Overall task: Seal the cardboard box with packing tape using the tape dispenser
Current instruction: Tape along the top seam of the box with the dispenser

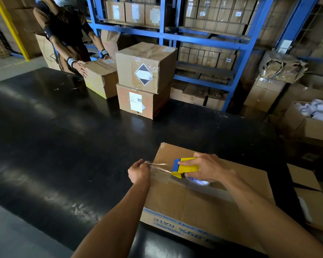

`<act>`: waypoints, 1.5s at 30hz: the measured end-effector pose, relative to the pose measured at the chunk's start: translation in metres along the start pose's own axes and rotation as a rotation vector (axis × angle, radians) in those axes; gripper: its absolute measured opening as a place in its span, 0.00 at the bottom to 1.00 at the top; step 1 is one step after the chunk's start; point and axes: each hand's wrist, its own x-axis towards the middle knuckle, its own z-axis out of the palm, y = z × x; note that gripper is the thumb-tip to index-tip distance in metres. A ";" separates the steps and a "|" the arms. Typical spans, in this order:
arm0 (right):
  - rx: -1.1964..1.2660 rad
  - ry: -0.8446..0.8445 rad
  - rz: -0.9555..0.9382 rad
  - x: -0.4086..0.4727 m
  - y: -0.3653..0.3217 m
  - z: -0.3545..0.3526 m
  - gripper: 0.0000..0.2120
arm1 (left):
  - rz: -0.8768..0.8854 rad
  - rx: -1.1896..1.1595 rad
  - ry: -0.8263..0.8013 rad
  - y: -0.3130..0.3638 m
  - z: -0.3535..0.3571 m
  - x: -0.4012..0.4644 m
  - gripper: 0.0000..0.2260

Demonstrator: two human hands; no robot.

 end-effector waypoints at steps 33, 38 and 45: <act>-0.130 -0.125 -0.145 0.011 0.007 -0.014 0.24 | 0.507 1.118 -0.269 0.001 0.061 0.014 0.25; -0.151 -0.223 -0.038 -0.045 0.074 -0.019 0.24 | 0.531 1.119 -0.260 -0.002 0.061 0.014 0.26; -0.184 -0.206 -0.008 -0.052 0.076 -0.011 0.23 | 1.014 1.354 -0.189 -0.016 0.091 -0.015 0.32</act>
